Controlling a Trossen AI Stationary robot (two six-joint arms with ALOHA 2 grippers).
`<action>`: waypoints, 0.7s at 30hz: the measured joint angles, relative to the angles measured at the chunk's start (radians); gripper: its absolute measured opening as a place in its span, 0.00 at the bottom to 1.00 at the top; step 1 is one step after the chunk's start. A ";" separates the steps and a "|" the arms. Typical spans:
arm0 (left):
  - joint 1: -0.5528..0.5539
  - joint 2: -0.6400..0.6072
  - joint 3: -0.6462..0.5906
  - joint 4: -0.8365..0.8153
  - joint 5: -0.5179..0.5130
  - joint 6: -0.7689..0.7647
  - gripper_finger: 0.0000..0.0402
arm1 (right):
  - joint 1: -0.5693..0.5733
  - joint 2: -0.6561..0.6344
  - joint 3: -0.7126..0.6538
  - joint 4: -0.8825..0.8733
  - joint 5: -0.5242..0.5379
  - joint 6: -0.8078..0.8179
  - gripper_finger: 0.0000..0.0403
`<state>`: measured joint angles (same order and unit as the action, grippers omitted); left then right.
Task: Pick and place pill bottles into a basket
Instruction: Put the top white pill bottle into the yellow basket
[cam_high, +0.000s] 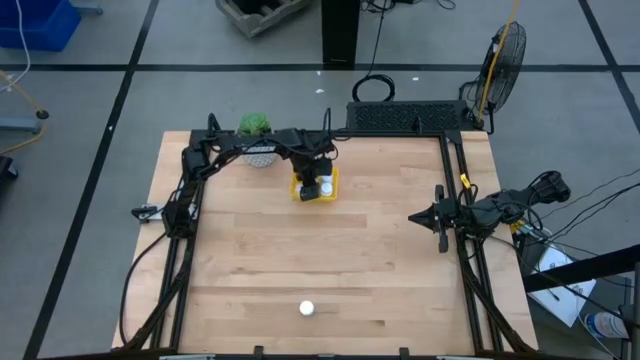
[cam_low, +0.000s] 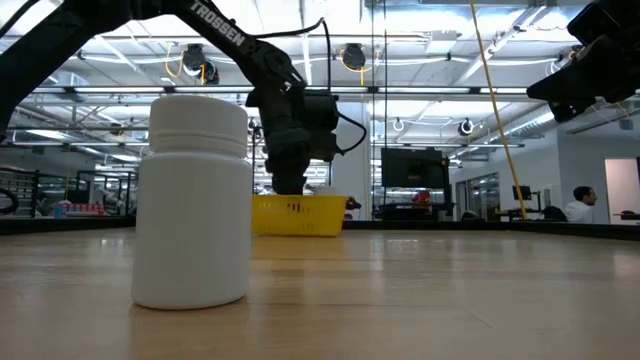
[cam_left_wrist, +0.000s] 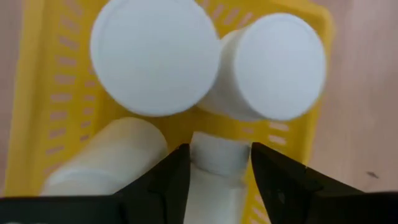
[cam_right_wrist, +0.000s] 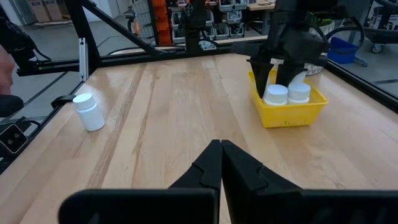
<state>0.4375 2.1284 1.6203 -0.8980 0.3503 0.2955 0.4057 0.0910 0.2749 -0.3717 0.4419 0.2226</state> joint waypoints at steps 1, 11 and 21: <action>-0.002 0.000 0.000 -0.001 -0.017 0.006 0.46 | 0.000 0.000 0.000 0.000 0.000 0.000 0.00; -0.029 0.000 0.000 0.006 -0.100 0.019 0.49 | 0.000 0.000 0.000 0.000 0.000 0.000 0.00; -0.036 0.000 0.000 0.034 -0.093 0.047 0.45 | 0.000 0.000 0.000 0.000 0.000 0.000 0.00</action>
<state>0.4015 2.1284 1.6207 -0.8642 0.2577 0.3426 0.4057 0.0913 0.2749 -0.3717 0.4419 0.2230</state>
